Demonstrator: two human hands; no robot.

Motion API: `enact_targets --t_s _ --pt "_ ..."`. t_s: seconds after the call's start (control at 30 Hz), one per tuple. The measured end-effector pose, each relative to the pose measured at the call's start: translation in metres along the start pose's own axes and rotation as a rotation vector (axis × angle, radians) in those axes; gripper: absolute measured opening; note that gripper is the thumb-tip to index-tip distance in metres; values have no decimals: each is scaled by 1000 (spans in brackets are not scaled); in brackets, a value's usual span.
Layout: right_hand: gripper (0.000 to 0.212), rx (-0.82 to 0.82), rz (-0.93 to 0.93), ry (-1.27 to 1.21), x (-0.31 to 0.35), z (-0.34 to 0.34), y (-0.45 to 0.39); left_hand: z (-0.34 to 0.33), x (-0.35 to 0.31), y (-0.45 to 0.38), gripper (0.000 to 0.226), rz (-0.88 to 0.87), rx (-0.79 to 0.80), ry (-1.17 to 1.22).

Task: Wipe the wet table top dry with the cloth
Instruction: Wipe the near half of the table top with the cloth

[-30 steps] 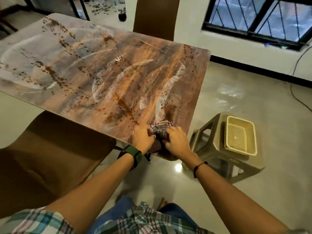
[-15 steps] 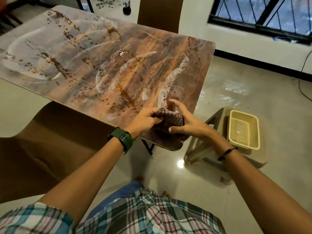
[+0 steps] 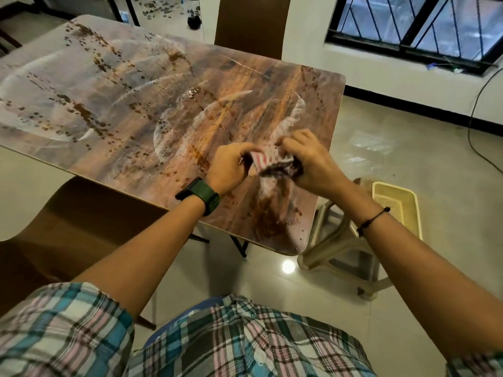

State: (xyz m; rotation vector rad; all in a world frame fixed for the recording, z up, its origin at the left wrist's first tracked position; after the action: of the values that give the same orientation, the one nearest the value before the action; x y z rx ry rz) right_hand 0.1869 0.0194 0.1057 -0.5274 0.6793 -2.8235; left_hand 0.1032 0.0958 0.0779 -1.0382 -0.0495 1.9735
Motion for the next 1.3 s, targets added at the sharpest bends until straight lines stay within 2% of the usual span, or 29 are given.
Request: enact_targets --t_s 0.07,0.13,0.17,0.23,0.27,0.33,0.43,0.53,0.63,0.7,0.8,0.87,0.93,1.03,1.1,1.17,1.3 --pt "40 220 41 105 4 -45 24 -24 13 15 35 -17 188 -71" --pt "53 529 48 196 4 -92 61 -51 31 39 36 28 412 -151" --pt "56 699 9 216 -1 -111 82 -58 39 49 34 52 466 -172" --pt "58 966 -129 164 -8 -126 116 -57 49 61 35 116 447 -146" --pt "57 1019 -201 116 -11 -126 124 -52 52 64 36 145 400 -117" --pt "52 954 -341 78 -17 -120 119 -45 57 69 38 178 316 -85" --pt "60 691 -487 67 -18 -127 99 -41 85 86 40 346 279 -112" --pt "73 688 -571 97 -15 -164 112 -35 114 108 55 515 266 -171" --pt "90 674 -505 240 -11 -178 116 -30 135 124 67 641 304 -182" --pt "85 666 -426 232 -2 -189 105 -25 143 128 69 711 301 -47" --pt "70 697 -251 188 28 -223 63 -8 156 123 64 787 181 197" --pt "67 718 -126 158 54 -248 30 6 168 118 59 792 109 159" --pt "68 744 -26 161 64 -261 14 23 177 115 56 802 44 13" --pt "57 717 46 240 39 -231 58 33 180 110 55 794 62 -57" --pt "53 678 79 325 6 -187 110 37 183 110 51 793 60 -15" --pt "53 709 65 360 -23 -153 147 41 186 111 48 782 20 21" --pt "55 699 41 334 -21 -161 133 41 188 115 37 810 -82 146"
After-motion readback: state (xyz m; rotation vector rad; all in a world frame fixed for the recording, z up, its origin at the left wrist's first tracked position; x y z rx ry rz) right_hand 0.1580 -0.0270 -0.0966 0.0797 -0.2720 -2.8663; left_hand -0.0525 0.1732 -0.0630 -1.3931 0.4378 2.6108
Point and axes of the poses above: each hand's wrist, its own y-axis away from the middle knuckle, its own z-axis out of the back of the hand, x = y × z, the point moved 10 cm from there along -y, towards the middle knuckle, and after that the axes turned 2 degrees about -x, right-handed, at the moved point
